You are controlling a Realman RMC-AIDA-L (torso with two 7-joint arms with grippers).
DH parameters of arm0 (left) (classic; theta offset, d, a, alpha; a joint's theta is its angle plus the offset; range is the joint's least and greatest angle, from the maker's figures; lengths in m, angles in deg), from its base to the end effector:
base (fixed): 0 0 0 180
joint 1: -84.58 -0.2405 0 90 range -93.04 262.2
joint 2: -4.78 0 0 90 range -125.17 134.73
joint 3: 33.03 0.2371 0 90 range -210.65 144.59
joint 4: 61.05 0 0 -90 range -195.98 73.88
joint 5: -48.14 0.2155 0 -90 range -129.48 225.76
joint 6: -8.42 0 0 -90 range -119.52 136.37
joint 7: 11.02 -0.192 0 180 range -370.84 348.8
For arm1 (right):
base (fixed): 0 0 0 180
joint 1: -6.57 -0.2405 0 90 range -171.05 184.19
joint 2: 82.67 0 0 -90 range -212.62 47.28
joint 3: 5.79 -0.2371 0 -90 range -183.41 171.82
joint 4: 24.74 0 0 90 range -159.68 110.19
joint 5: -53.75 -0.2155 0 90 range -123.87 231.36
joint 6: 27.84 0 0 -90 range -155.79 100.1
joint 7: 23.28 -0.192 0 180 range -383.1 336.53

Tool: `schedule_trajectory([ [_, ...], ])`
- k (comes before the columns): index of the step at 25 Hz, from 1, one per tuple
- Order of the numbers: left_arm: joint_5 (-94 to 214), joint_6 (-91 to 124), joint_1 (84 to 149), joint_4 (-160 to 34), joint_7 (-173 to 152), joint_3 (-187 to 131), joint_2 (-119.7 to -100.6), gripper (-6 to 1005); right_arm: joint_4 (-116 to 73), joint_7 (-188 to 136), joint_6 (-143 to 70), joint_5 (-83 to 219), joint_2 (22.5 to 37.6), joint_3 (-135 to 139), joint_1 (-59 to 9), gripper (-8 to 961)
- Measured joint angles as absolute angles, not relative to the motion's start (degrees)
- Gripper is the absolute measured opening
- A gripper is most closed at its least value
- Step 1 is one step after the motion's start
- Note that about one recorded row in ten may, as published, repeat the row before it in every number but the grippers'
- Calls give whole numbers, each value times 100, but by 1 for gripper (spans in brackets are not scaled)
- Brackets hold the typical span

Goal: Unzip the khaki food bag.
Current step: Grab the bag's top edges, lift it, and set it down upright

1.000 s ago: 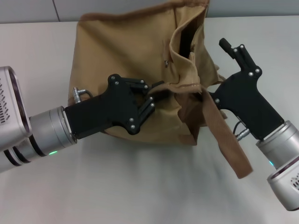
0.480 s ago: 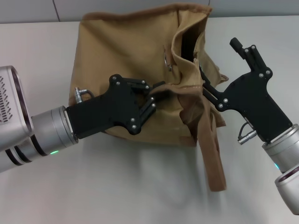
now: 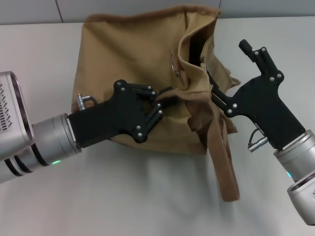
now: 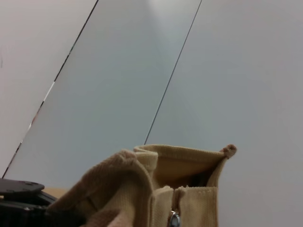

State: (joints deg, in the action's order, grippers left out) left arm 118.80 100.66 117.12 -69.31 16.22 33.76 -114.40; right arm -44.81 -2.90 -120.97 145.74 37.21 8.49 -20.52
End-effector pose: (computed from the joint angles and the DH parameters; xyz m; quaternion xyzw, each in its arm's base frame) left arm -0.1817 0.3017 -0.0844 -0.8951 0.0271 -0.3999 0.1954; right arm 0.2001 0.2897 -0.0778 -0.7712 -0.0456 0.3599 0.5232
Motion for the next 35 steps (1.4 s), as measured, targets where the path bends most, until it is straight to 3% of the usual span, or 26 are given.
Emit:
schedule_trajectory([
  [5, 11880, 10094, 11710, -6931, 1622, 3377, -11440, 98, -4488, -290, -12011, 14590, 3721, 883, -2079, 805],
  [11, 11879, 10085, 11709, -6930, 1622, 3377, -11439, 100, -4447, -275, -11679, 15054, 3721, 835, -2142, 589],
  [21, 11870, 10093, 11710, -6931, 1622, 3377, -11440, 102, -4486, -264, -11555, 15087, 3722, 845, -2225, 376],
  [24, 11870, 10098, 11710, -6931, 1622, 3377, -11440, 102, -4487, -271, -11554, 15087, 3722, 845, -2241, 139],
  [30, 11869, 10098, 11714, -6931, 1622, 3376, -11440, 104, -4479, -280, -11526, 15087, 3722, 849, -2262, 23],
  [35, 11859, 10181, 11710, -6931, 1622, 3319, -11440, 105, -4466, -286, -11456, 15086, 3722, 844, -2268, 5],
])
